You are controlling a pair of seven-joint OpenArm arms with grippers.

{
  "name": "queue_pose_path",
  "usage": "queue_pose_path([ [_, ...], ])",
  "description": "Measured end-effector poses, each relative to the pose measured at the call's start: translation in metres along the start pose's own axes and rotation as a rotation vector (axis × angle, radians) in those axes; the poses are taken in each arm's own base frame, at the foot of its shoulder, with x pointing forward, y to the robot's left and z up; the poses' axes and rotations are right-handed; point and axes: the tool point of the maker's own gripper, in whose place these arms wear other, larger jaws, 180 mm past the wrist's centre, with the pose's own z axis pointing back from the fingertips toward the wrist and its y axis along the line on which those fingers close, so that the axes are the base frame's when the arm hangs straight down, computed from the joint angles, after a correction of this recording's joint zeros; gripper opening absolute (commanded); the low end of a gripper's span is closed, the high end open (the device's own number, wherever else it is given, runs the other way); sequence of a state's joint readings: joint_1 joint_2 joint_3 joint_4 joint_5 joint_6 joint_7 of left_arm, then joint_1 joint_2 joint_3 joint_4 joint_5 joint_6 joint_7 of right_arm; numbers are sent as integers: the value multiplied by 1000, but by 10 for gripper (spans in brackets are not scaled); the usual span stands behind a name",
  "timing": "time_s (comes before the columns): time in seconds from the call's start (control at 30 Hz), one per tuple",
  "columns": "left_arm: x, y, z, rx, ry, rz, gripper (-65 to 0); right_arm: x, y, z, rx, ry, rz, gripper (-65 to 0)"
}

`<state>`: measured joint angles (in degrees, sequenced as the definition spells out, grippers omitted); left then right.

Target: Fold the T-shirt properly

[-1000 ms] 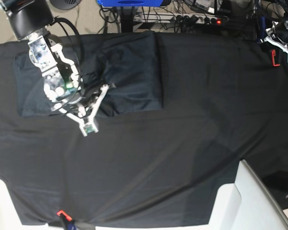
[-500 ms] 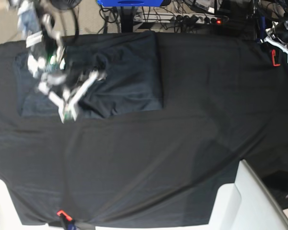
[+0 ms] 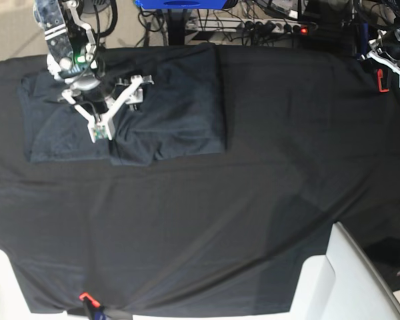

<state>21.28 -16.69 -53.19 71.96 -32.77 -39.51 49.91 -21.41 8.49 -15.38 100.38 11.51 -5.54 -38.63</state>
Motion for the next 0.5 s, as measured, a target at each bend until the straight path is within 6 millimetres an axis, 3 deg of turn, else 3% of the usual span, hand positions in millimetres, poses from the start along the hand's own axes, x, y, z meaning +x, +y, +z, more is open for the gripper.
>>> queue_pose_path([
  [0.27, -1, 1, 1, 2, 3, -1, -650, -11, 12, 1, 20, 25, -24, -263],
  [0.33, -1, 0, 0, 1, 3, 0, -650, -12, 12, 2, 21, 23, -25, -351],
  [0.47, 0, 1, 1, 2, 3, -2, -650, -20, 11, 3, 19, 43, -31, -650],
  [0.5, 0, 1, 1, 2, 3, -2, -650, -22, 11, 3, 17, 45, -29, -650],
])
